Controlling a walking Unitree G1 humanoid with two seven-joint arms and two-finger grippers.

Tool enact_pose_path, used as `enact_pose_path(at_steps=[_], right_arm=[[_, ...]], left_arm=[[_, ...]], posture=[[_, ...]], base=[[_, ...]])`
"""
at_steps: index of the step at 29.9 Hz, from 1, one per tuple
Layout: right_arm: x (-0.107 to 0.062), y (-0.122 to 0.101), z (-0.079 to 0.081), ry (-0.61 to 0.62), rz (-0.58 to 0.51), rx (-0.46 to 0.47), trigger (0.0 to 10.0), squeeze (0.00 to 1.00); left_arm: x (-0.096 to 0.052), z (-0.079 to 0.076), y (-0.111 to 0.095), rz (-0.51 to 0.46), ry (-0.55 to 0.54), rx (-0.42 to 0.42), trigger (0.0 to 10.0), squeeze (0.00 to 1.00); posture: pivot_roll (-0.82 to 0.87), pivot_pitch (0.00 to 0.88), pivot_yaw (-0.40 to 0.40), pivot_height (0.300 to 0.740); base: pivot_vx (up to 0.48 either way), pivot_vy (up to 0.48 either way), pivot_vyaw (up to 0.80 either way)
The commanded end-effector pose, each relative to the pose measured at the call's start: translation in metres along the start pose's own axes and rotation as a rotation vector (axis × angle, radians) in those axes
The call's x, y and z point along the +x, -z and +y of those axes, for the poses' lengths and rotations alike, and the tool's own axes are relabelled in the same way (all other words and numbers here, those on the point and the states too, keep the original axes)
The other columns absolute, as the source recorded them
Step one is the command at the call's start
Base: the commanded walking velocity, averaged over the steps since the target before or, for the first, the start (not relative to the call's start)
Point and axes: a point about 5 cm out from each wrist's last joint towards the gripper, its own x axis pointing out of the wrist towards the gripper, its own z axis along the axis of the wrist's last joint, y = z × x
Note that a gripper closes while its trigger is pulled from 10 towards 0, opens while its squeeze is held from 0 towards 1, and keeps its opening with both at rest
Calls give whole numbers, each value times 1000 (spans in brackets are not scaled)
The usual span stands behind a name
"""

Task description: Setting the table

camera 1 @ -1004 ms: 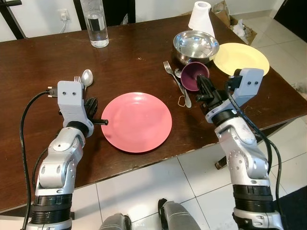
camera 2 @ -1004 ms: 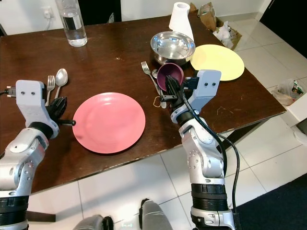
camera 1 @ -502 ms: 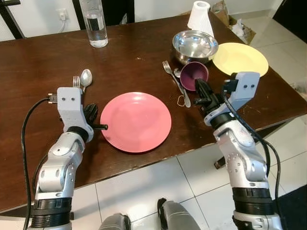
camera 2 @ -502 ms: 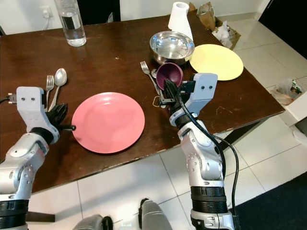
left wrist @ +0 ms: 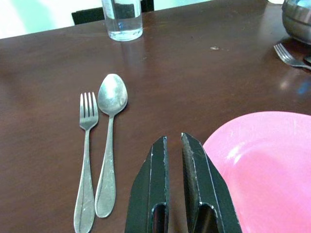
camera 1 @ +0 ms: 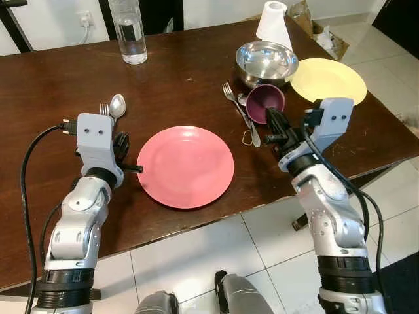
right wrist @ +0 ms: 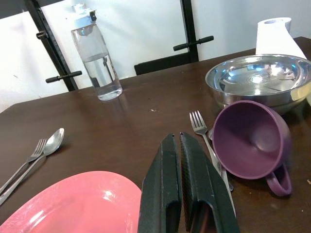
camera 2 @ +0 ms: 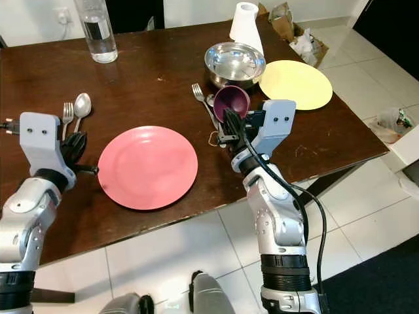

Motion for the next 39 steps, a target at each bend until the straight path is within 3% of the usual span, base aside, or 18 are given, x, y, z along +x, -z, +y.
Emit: enact_pose_path(at_steps=[1, 6, 8, 9, 10, 11, 12, 13, 14, 15, 16, 17, 18, 19, 20, 28, 29, 39], right_arm=[[-1, 2, 0, -3, 2, -20, 10000, 0], [0, -1, 1, -6, -10, -43, 10000, 0], [2, -5, 1, -1, -23, -80, 10000, 0], [2, -5, 1, -1, -23, -80, 10000, 0], [6, -18, 6, -21, -65, -142, 10000, 0], [6, -18, 6, -21, -65, -142, 10000, 0], [7, -21, 7, -26, -77, -156, 10000, 0], [7, -21, 7, -26, -77, -156, 10000, 0], [9, -24, 8, -30, -86, -162, 10000, 0], [9, -24, 8, -30, -86, -162, 10000, 0], [10, -23, 7, -19, -89, -158, 10000, 0], [10, -22, 6, -12, -88, -155, 10000, 0], [10, -22, 6, -12, -88, -155, 10000, 0], [8, -20, 5, 2, -85, -146, 10000, 0], [8, -19, 5, 4, -84, -144, 10000, 0], [4, -16, 3, 7, -69, -153, 10000, 0], [4, -16, 3, 8, -69, -154, 10000, 0], [5, -14, 3, 6, -64, -148, 10000, 0]], left_arm=[[1, 1, 0, 0, -13, 16, 10000, 0], [7, 7, -34, -156, -25, 150, 10000, 0], [10, 10, -63, -272, -17, 242, 10000, 0], [10, 10, -63, -272, -17, 242, 10000, 0], [13, 20, -147, -562, 2, 474, 10000, 0], [13, 20, -147, -562, 2, 474, 10000, 0], [11, 22, -172, -643, -3, 539, 10000, 0], [11, 22, -172, -643, -3, 539, 10000, 0], [8, 27, -201, -728, -21, 609, 10000, 0], [8, 27, -201, -728, -21, 609, 10000, 0], [1, 40, -245, -858, -141, 751, 10000, 0], [-3, 45, -260, -904, -202, 808, 10000, 0], [-3, 45, -260, -904, -202, 808, 10000, 0], [-2, 54, -265, -902, -308, 801, 10000, 0], [-1, 56, -264, -893, -325, 788, 10000, 0], [10, 47, -237, -831, -289, 698, 10000, 0], [10, 47, -236, -831, -293, 682, 10000, 1000], [14, 52, -234, -846, -311, 673, 10000, 1000]], posture=[[-145, 54, 3, 740], [-140, 47, -1, 740], [-140, 47, -1, 740], [-140, 47, -1, 740], [-135, 38, -7, 740], [-135, 38, -7, 740], [-135, 38, -7, 740], [-135, 38, -7, 740], [-131, 34, -1, 740], [-131, 34, -1, 740], [-126, 31, 14, 740], [-126, 31, 14, 740], [-126, 31, 14, 740], [-129, 33, 18, 740], [-129, 33, 18, 740], [-141, 41, 12, 740], [-140, 42, 9, 740], [-134, 46, 7, 740]], base=[[0, 0, 0], [0, 0, 0], [0, 0, 0], [0, 0, 0], [0, 0, 0], [0, 0, 0], [0, 0, 0], [0, 0, 0], [0, 0, 0], [0, 0, 0], [0, 0, 0], [0, 0, 0], [0, 0, 0], [0, 0, 0], [0, 0, 0], [0, 0, 0], [0, 0, 0], [0, 0, 0]])
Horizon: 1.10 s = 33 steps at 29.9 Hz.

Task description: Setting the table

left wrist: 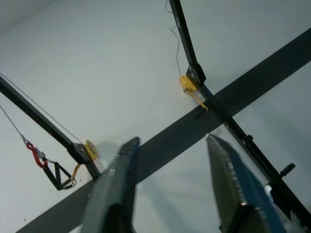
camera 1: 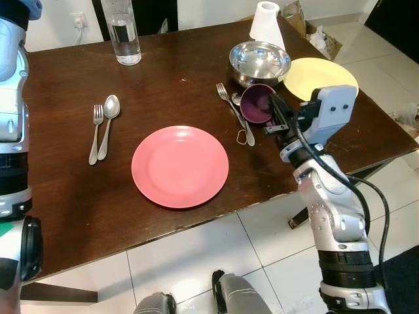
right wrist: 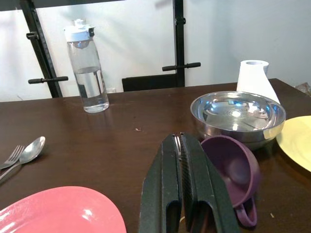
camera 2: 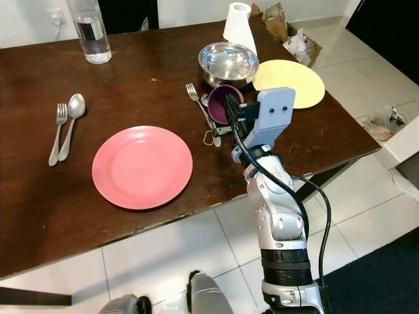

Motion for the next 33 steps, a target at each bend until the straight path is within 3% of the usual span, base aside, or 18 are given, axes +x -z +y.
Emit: enact_pose_path(at_steps=[1, 10, 11, 12, 13, 14, 16, 18, 20, 21, 22, 23, 26, 27, 30, 33], right_arm=[[-2, 3, -2, 8, 11, -4, 10000, 0], [-2, 4, -2, 7, 14, -4, 10000, 0], [-2, 4, -2, 6, 15, -4, 10000, 0], [-3, 4, -2, 7, 17, -3, 10000, 0], [-3, 5, -3, 7, 18, -3, 10000, 0], [-3, 5, -3, 7, 18, -3, 10000, 0], [-4, 6, -3, 8, 22, -2, 10000, 0], [-4, 6, -3, 8, 22, -2, 10000, 0], [-6, 8, -3, 9, 31, -2, 10000, 0], [-6, 9, -2, 8, 35, -1, 10000, 0], [-7, 10, -2, 7, 37, 0, 10000, 0], [-7, 10, -2, 7, 37, 0, 10000, 0], [-10, 21, 0, -20, 83, -13, 10000, 0], [-10, 21, 0, -20, 83, -13, 10000, 0], [-14, 34, 2, -40, 134, -16, 10000, 0], [-17, 45, 6, -50, 177, 88, 10000, 0]], left_arm=[[1, 4, 0, -8, -12, 14, 10000, 1000], [0, 4, 2, -1, -17, 18, 10000, 1000], [-1, 3, 4, 20, -10, -16, 10000, 1000], [-6, -3, 15, 102, 30, -129, 10000, 0], [-11, -9, 22, 157, 62, -214, 10000, 0], [-11, -9, 22, 157, 62, -214, 10000, 0], [-26, -24, 39, 314, 112, -480, 10000, 0], [-27, -25, 41, 325, 115, -501, 10000, 0], [-67, -51, 64, 540, 247, -665, 10000, 0], [-86, -60, 72, 612, 271, -695, 10000, 0], [-97, -64, 77, 651, 278, -704, 10000, 0], [-97, -64, 77, 651, 278, -704, 10000, 0], [-125, -76, 85, 794, 226, -877, 10000, 0], [-125, -76, 85, 794, 226, -877, 10000, 0], [-145, -86, 88, 871, 280, -870, 10000, 0], [-152, -88, 86, 884, 310, -818, 10000, 0]], posture=[[-134, 46, 7, 740], [-137, 47, 5, 740], [-137, 48, 6, 740], [-137, 48, 7, 740], [-137, 48, 7, 740], [-137, 48, 7, 740], [-136, 51, 7, 740], [-136, 51, 7, 740], [-130, 58, 7, 740], [-131, 62, 4, 740], [-130, 63, 4, 740], [-130, 63, 4, 740], [-123, 66, -3, 740], [-123, 66, -3, 740], [-122, 71, -3, 740], [-118, 76, -3, 740]], base=[[0, 0, 0], [0, 0, 0], [0, 0, 0], [0, 0, 0], [0, 0, 0], [0, 0, 0], [0, 0, 0], [0, 0, 0], [0, 0, 0], [0, 0, 0], [0, 0, 0], [0, 0, 0], [0, 0, 0], [0, 0, 0], [0, 0, 0], [0, 0, 0]])
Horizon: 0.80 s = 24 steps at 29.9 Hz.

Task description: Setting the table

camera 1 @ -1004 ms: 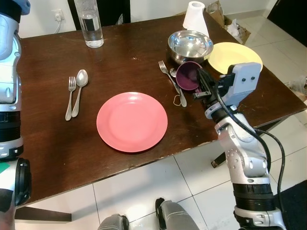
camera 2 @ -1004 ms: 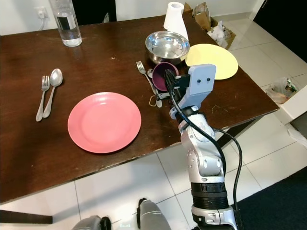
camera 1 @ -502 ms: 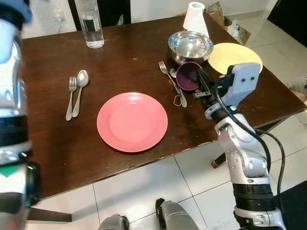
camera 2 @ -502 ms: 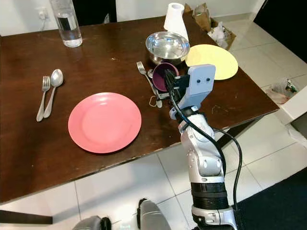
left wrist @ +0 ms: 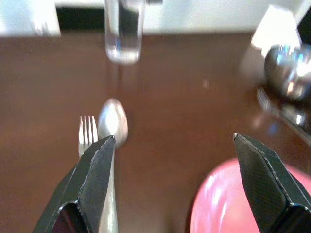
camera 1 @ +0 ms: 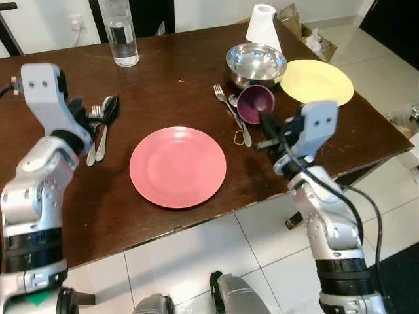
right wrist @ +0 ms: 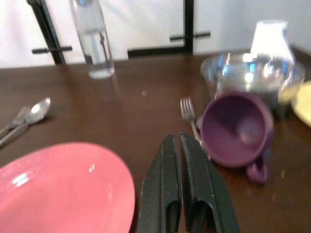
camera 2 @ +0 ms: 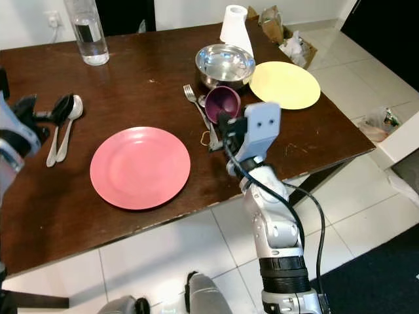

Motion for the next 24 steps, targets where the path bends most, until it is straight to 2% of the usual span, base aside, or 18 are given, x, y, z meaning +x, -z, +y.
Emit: enact_pose_path(at_steps=[1, 3, 6, 8, 10, 11, 12, 14, 16, 21, 23, 24], right_arm=[[-2, 7, -1, -3, 29, 42, 10000, 0], [1, 13, 5, -31, 46, 219, 10000, 0], [8, 28, 22, -125, 120, 329, 10000, 0], [10, 32, 26, -143, 140, 345, 10000, 0], [16, 42, 33, -163, 191, 351, 10000, 0], [16, 42, 33, -163, 191, 351, 10000, 0], [18, 47, 35, -162, 221, 362, 10000, 0], [21, 60, 32, -113, 299, 335, 10000, 0], [20, 64, 29, -93, 318, 338, 10000, 0], [14, 70, 18, -66, 326, 457, 10000, 0], [14, 70, 18, -66, 326, 457, 10000, 0], [14, 71, 17, -60, 327, 471, 10000, 0]], left_arm=[[-1, -4, -1, 2, 7, 25, 10000, 0], [-4, -7, -4, 5, 18, 44, 10000, 0], [-5, -17, 5, 51, 89, 120, 10000, 0], [-5, -21, 7, 64, 110, 119, 10000, 0], [-6, -33, 18, 114, 209, 103, 10000, 0], [-6, -33, 18, 114, 209, 103, 10000, 0], [-7, -39, 24, 140, 257, 98, 10000, 0], [-7, -49, 36, 174, 322, 88, 10000, 0], [-7, -52, 43, 195, 343, 71, 10000, 0], [-11, -64, 68, 285, 396, 6, 10000, 0], [-11, -64, 68, 285, 396, 6, 10000, 0], [-13, -66, 74, 305, 404, 9, 10000, 0]], posture=[[-118, 76, -3, 740], [-108, 81, -3, 740], [-104, 87, -1, 740], [-104, 87, -1, 740], [-95, 96, -2, 740], [-95, 96, -2, 740], [-95, 96, -2, 740], [-85, 102, -4, 740], [-85, 104, -2, 740], [-87, 106, 4, 740], [-87, 106, 4, 740], [-90, 106, 6, 740]], base=[[0, 0, 0], [0, 0, 0], [0, 0, 0], [0, 0, 0], [0, 0, 0], [0, 0, 0], [0, 0, 0], [0, 0, 0], [0, 0, 0], [0, 0, 0], [0, 0, 0], [0, 0, 0]])
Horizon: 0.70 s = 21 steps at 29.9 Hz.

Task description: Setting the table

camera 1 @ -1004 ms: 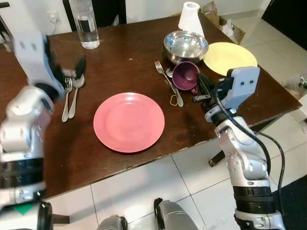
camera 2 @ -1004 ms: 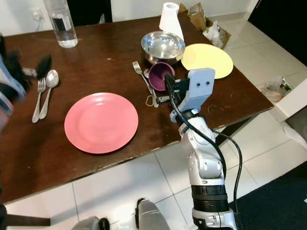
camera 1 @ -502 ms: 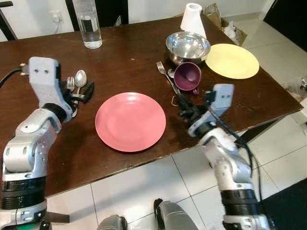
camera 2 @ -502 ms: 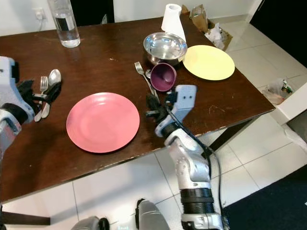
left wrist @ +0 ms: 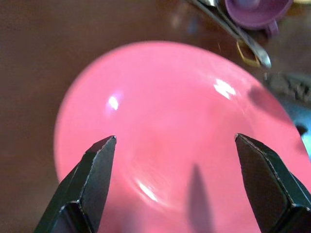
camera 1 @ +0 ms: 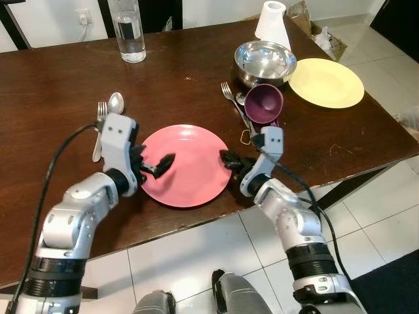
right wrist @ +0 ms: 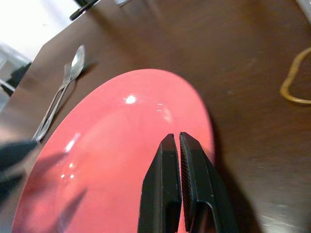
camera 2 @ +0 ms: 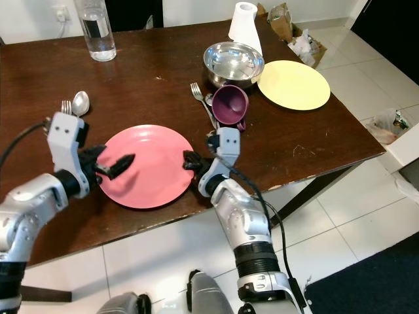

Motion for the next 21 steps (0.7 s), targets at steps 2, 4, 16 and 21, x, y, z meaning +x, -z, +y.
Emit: enact_pose_path(at_steps=[2, 4, 16, 21], right_arm=[[-2, 7, -6, 14, 14, 29, 10000, 0], [-2, 6, -6, 12, 3, 40, 10000, 0], [-6, 12, 2, -121, 34, 259, 10000, 898], [-8, 11, 2, -122, 24, 249, 10000, 1000]], left_arm=[[0, -5, 20, 68, 15, -6, 10000, 0], [-2, -7, 34, 109, 12, -28, 10000, 0], [-9, -2, 67, 217, -49, -13, 10000, 0], [-7, -3, 66, 211, -49, -14, 10000, 0]], posture=[[-91, 107, 5, 740], [-89, 104, 3, 740], [-94, 92, -8, 740], [-97, 90, -7, 740]], base=[[0, 0, 0], [0, 0, 0], [0, 0, 0], [0, 0, 0]])
